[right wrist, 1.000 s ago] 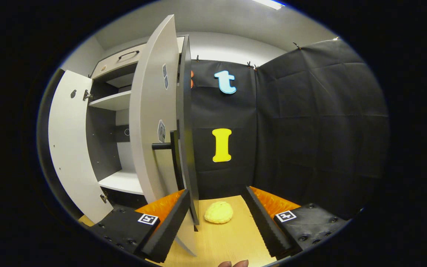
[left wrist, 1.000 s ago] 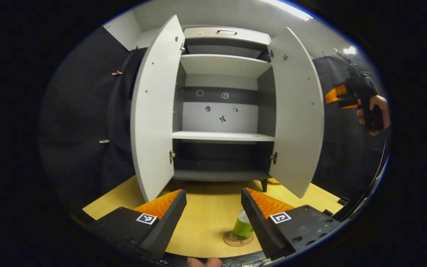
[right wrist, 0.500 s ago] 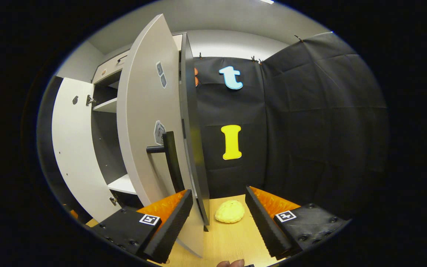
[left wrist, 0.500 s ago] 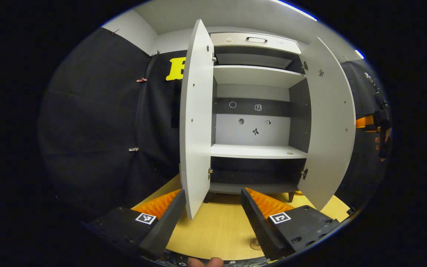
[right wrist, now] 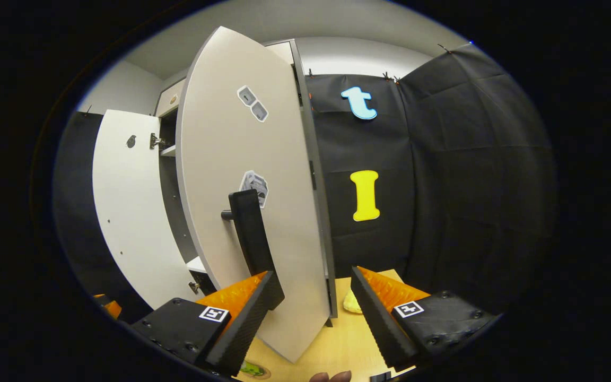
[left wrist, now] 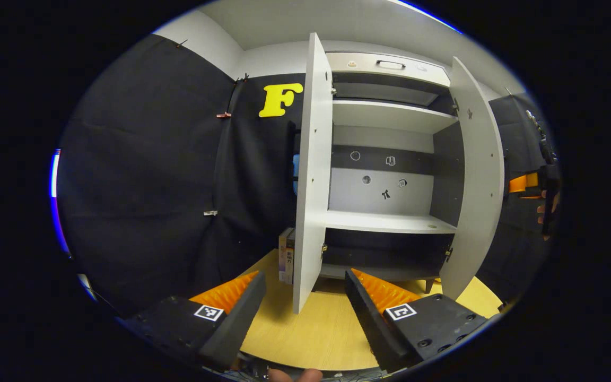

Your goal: Grasp the bottle in the cabinet with the left hand and place it on the coaster, then close the right door with the right hand and the left door with the left hand.

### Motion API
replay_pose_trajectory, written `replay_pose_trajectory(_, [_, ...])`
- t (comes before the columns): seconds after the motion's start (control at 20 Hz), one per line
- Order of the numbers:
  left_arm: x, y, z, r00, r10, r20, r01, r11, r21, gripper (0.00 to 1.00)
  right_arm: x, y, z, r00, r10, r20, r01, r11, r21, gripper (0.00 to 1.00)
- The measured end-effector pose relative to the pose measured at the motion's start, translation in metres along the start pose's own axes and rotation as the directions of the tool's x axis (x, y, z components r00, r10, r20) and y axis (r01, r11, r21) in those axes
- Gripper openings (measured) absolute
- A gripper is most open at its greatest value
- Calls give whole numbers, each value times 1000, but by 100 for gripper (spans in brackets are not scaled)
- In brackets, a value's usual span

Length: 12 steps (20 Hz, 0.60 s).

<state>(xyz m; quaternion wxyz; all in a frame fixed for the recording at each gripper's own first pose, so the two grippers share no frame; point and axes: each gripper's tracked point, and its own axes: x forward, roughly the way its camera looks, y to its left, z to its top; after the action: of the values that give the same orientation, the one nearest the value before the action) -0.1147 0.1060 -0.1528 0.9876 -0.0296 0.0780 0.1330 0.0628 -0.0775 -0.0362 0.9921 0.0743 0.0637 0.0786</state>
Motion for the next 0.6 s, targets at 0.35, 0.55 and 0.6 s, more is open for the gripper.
replay_pose_trajectory(0.35, [-1, 25, 5, 1000, 26, -8, -26, 1000, 12, 95, 31, 59, -10, 996, 91, 13, -91, 996, 5, 97])
replay_pose_trajectory(0.55, [0, 42, 10, 999, 41, -9, -41, 999, -16, 95, 56, 93, -14, 992, 123, 27, -123, 992, 5, 97])
replay_pose_trajectory(0.6, [-1, 47, 10, 999, 46, -12, -46, 999, -26, 95, 61, 97, -15, 992, 124, 33, -124, 992, 1, 97])
